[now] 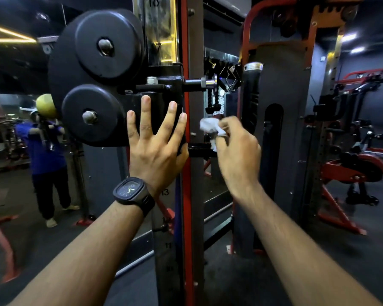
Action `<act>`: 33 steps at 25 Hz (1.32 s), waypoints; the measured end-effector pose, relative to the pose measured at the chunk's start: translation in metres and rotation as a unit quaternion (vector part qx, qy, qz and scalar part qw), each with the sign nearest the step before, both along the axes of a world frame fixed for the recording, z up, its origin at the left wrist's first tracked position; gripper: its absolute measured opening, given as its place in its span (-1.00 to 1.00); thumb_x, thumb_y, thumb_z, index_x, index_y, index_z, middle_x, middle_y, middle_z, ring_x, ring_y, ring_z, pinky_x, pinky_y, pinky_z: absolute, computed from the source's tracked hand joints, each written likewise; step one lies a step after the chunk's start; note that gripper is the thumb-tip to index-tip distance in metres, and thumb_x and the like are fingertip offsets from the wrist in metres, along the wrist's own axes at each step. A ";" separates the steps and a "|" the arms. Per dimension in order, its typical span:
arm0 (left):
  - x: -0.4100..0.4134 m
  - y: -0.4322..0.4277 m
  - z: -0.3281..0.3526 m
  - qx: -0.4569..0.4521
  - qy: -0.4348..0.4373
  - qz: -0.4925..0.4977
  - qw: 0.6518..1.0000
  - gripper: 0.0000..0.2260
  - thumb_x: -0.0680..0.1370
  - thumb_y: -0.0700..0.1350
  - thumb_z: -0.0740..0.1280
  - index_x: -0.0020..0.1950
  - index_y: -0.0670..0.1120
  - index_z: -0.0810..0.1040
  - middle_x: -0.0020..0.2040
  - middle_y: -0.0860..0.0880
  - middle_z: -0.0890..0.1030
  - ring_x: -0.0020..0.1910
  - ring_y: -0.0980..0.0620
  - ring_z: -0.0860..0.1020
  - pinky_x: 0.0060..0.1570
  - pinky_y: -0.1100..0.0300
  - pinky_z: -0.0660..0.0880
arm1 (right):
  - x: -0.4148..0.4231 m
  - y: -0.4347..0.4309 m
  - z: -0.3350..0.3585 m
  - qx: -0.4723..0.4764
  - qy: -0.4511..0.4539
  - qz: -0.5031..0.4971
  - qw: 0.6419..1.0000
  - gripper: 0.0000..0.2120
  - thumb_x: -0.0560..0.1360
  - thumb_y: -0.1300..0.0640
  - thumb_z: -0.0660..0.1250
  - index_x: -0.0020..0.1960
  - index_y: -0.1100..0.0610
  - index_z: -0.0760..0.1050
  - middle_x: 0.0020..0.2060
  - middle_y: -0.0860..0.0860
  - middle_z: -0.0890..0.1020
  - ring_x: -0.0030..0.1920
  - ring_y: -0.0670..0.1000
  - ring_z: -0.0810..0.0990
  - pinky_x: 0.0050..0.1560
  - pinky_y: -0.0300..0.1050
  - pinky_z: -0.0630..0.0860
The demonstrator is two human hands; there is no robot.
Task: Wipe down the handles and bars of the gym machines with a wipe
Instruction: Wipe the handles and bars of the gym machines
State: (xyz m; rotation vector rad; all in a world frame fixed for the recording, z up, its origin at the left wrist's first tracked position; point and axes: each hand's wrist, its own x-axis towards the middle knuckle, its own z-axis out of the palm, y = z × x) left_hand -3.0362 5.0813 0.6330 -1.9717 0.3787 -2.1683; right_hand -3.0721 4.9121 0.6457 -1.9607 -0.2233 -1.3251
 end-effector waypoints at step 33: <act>-0.004 -0.009 -0.004 -0.037 0.025 0.068 0.997 -0.54 0.53 0.10 0.29 0.39 -0.04 0.49 0.46 -0.10 0.40 0.51 -0.38 0.11 0.41 -0.38 0.07 | 0.038 -0.070 0.062 -0.712 -0.090 -0.238 0.654 -0.91 0.34 0.22 0.40 -0.27 0.06 0.64 -0.32 0.05 0.61 -0.32 0.08 0.62 0.25 0.04 0.49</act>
